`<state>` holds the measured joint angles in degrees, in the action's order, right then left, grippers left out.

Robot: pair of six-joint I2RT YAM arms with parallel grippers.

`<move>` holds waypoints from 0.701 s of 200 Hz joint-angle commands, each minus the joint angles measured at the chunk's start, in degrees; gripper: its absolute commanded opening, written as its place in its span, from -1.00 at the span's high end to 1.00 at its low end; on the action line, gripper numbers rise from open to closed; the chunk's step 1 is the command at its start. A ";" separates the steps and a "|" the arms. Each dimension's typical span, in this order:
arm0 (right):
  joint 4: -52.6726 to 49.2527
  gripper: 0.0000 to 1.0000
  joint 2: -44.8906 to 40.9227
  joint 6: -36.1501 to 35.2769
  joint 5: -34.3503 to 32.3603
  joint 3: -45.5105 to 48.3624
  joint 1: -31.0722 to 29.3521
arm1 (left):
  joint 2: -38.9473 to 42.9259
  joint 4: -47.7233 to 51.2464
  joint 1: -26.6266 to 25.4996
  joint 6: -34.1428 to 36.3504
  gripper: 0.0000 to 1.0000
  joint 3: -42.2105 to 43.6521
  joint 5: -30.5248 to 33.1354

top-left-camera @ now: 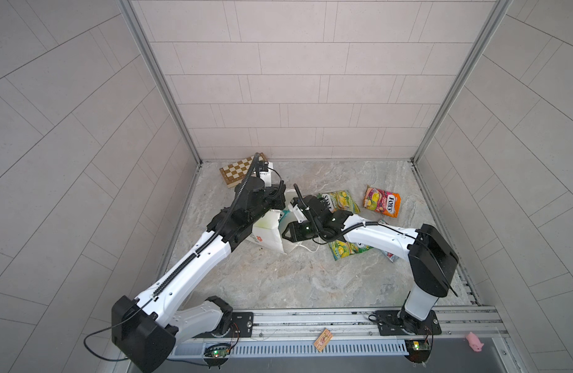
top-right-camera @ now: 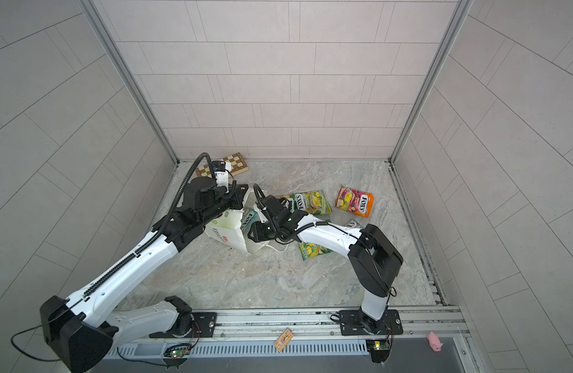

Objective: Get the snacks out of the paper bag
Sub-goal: 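Open the right gripper and move it back into the bag opening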

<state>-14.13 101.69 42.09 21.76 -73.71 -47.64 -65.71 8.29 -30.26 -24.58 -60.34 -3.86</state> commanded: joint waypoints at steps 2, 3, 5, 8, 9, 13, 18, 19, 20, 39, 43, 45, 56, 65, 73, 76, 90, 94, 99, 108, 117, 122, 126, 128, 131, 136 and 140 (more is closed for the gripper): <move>-0.45 0.15 2.64 4.51 -3.02 -3.32 -0.18 | 1.60 -2.43 0.33 0.67 1.00 0.74 -0.49; -0.50 0.15 2.77 4.72 -3.07 -3.39 -0.18 | 1.58 -2.42 0.40 0.67 1.00 0.74 -0.47; -0.47 0.15 3.09 5.04 -3.09 -3.50 -0.18 | 1.58 -2.47 0.41 0.65 1.00 0.75 -0.52; -0.45 0.15 3.41 5.30 -3.00 -3.80 -0.18 | 1.63 -2.49 0.35 0.67 1.00 0.70 -0.53; -0.50 0.15 3.51 5.34 -2.98 -3.94 -0.22 | 1.64 -2.49 0.36 0.67 1.00 0.72 -0.54; -0.51 0.14 3.99 5.83 -3.14 -4.27 -0.18 | 1.63 -2.54 0.36 0.67 1.00 0.68 -0.62; -0.63 0.14 4.61 6.58 -3.49 -4.69 -0.18 | 1.64 -2.58 0.37 0.67 1.00 0.70 -0.58; -0.59 0.14 4.68 6.73 -3.57 -4.73 -0.18 | 1.68 -2.54 0.33 0.67 1.00 0.68 -0.60; -0.57 0.14 4.80 6.89 -3.61 -4.75 -0.18 | 1.66 -2.52 0.36 0.67 1.00 0.67 -0.61; 0.42 0.13 6.56 9.30 -4.39 -5.60 -0.25 | 1.67 -2.54 0.36 0.64 1.00 0.71 -0.46; 0.85 0.12 6.95 9.71 -4.46 -5.65 -0.26 | 1.64 -2.55 0.33 0.66 1.00 0.76 -0.42; 1.01 0.12 7.10 9.93 -4.56 -5.72 -0.26 | 1.69 -2.51 0.37 0.60 1.00 0.79 -0.40; 1.33 0.12 7.88 11.00 -5.19 -6.21 -0.26 | 1.66 -2.63 0.35 0.66 1.00 0.81 -0.47; 1.71 0.12 8.51 11.70 -5.63 -6.65 -0.26 | 1.64 -2.64 0.37 0.57 1.00 0.80 -0.62; 1.96 0.11 9.05 12.87 -6.30 -6.92 -0.35 | 1.66 -2.66 0.30 0.52 1.00 0.83 -0.75; 2.37 0.11 9.21 13.37 -6.44 -6.90 -0.46 | 1.63 -2.70 0.30 0.58 1.00 0.79 -0.73; 4.78 0.10 10.03 15.86 -7.14 -6.52 -0.79 | 1.51 -2.75 0.42 0.51 1.00 0.80 -0.89; 4.85 0.10 10.27 16.35 -7.68 -6.67 -0.93 | 1.52 -2.76 0.38 0.52 1.00 0.83 -0.95; 4.81 0.10 10.57 16.80 -8.19 -6.86 -0.97 | 1.39 -2.71 0.36 0.51 1.00 0.79 -1.06; 5.27 0.09 10.87 17.56 -9.23 -6.88 -1.04 | 1.38 -2.75 0.32 0.56 1.00 0.81 -1.15; 5.98 0.09 11.08 18.38 -10.36 -6.75 -1.06 | 1.39 -2.69 0.45 0.58 1.00 0.74 -1.14; 6.75 0.08 11.28 18.71 -10.67 -6.58 -1.05 | 1.48 -2.76 0.43 0.58 1.00 0.83 -1.15; 7.23 0.08 11.47 19.02 -10.60 -6.58 -1.05 | 1.48 -2.80 0.47 0.58 1.00 0.83 -1.15; 7.46 0.08 11.57 19.11 -10.53 -6.61 -1.05 | 1.47 -2.83 0.40 0.52 1.00 0.79 -1.22; 7.57 0.08 11.78 19.21 -10.58 -6.74 -1.13 | 1.51 -2.79 0.46 0.54 1.00 0.83 -1.32; 7.60 0.08 12.15 19.37 -10.75 -7.04 -1.06 | 1.54 -2.77 0.45 0.57 1.00 0.80 -1.40; 7.61 0.07 12.32 19.60 -10.81 -7.37 -1.11 | 1.45 -2.90 0.47 0.50 1.00 0.76 -1.51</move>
<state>-9.06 112.20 58.11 13.91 -79.61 -48.38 -65.25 7.60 -30.06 -24.58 -59.83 -4.67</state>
